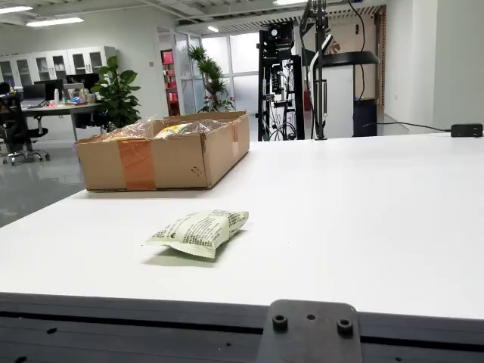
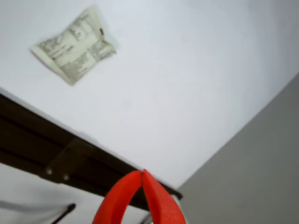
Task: Grasp a snack and put it in the bin.
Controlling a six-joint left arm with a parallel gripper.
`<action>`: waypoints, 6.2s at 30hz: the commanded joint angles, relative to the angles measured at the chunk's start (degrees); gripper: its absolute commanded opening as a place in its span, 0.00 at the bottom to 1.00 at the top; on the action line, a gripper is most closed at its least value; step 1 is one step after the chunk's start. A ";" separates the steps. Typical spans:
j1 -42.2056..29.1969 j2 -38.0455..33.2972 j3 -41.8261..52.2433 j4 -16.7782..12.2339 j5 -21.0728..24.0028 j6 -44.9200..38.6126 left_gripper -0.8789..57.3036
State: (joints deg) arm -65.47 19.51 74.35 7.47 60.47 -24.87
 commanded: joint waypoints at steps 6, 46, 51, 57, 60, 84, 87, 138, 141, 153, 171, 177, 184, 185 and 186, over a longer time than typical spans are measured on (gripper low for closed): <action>0.00 0.00 0.00 0.00 0.00 0.07 0.02; 0.00 0.00 0.00 0.00 0.00 0.09 0.02; 0.23 0.00 0.00 0.00 -0.49 0.68 0.02; 0.66 0.00 0.00 0.00 -1.25 2.79 0.02; 0.93 0.02 -0.04 0.00 -2.79 2.13 0.02; 0.12 -4.43 5.76 -0.04 -0.10 1.43 0.01; -0.03 -5.27 6.81 -0.09 0.65 0.75 0.01; 2.48 8.41 11.13 0.69 -11.71 19.83 0.65; 2.59 8.96 11.32 0.19 -12.28 22.89 0.70; 2.98 13.99 11.53 -3.52 -16.32 34.24 0.76; 5.43 22.32 12.46 -6.13 -23.45 41.95 0.76; 4.65 24.87 12.87 -8.24 -25.20 46.42 0.78; 4.70 26.97 13.12 -9.14 -26.60 49.69 0.81; 4.90 27.09 13.13 -9.17 -26.75 50.00 0.81; 5.08 27.20 13.14 -9.17 -26.86 50.30 0.82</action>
State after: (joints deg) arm -60.85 46.58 87.51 -1.75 33.76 24.94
